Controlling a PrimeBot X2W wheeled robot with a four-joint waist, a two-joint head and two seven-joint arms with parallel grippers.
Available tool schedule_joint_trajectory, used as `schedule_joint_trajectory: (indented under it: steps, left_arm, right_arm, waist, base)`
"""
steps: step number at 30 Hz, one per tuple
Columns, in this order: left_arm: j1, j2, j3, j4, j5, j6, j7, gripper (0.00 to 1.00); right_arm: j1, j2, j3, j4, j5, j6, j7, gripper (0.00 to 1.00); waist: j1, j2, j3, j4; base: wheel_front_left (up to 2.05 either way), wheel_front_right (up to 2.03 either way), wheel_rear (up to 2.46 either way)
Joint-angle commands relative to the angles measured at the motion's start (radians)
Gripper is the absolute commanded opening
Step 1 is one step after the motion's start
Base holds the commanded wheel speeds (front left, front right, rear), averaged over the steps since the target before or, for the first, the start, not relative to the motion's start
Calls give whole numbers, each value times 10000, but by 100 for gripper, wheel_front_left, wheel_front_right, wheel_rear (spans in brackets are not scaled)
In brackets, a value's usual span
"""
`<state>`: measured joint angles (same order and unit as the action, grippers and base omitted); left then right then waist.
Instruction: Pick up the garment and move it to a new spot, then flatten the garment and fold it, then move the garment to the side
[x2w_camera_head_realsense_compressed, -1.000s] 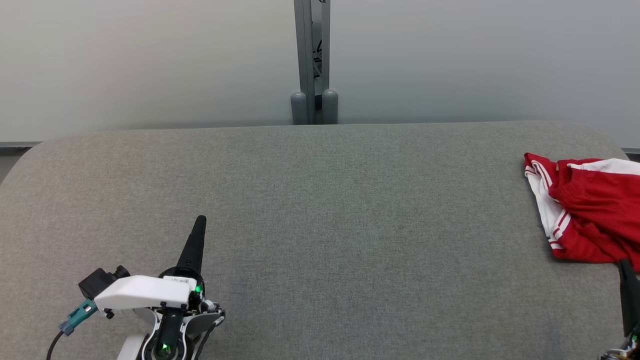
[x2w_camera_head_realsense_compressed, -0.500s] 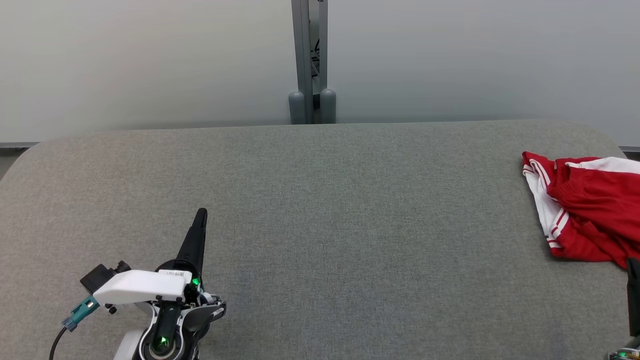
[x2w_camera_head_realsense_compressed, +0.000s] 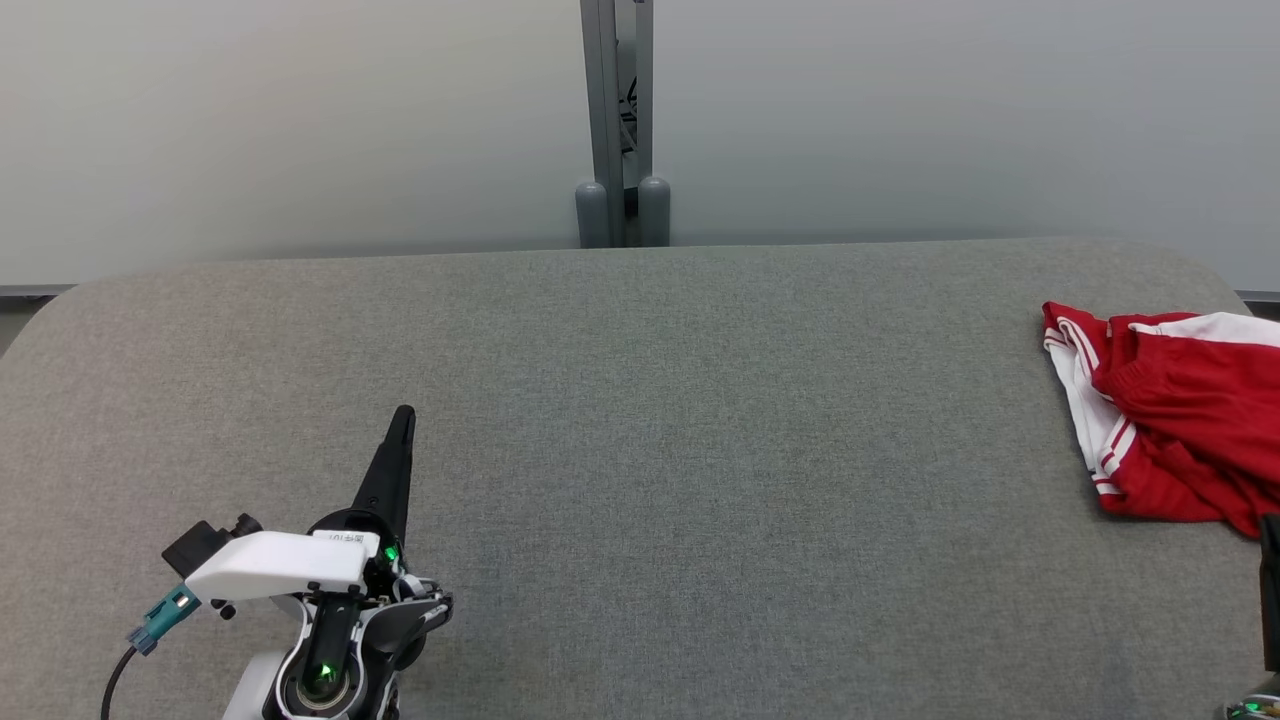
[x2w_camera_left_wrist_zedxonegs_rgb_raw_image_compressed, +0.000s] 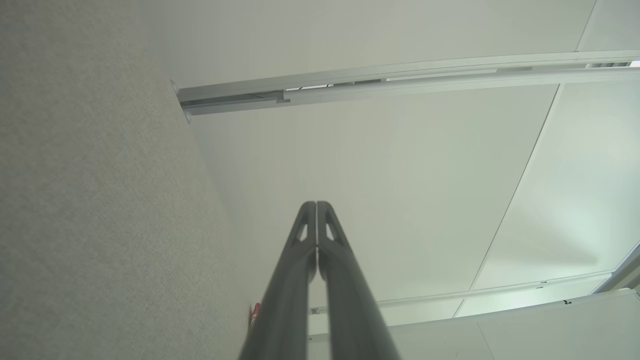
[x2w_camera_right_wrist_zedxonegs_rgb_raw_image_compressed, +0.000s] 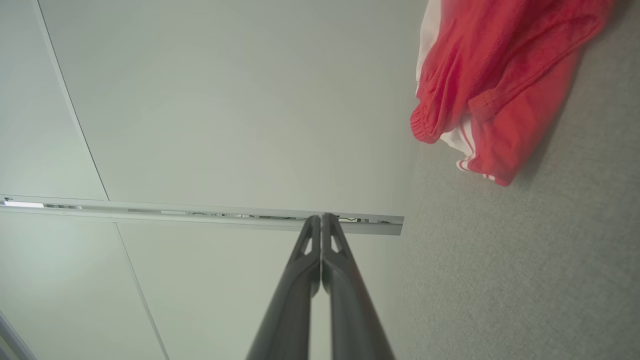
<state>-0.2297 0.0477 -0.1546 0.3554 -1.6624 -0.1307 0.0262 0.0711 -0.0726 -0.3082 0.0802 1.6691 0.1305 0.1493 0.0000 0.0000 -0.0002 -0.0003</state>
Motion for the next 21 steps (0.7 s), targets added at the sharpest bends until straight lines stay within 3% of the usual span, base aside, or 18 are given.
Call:
schedule_joint_trajectory:
  steps: [1,21]
  left_arm:
    - [-73,48,0,-6,16,-27,12,0]
    - [-71,48,1,-12,17,-27,12,0]
  right_arm:
    - [82,-91,17,-37,53,4,-24,0]
    - [118,-164,94,-49,105,4,-92,0]
  waist:
    - [0,0,0,1]
    - [0,0,0,1]
  base:
    - [0,0,0]
    - [0,0,0]
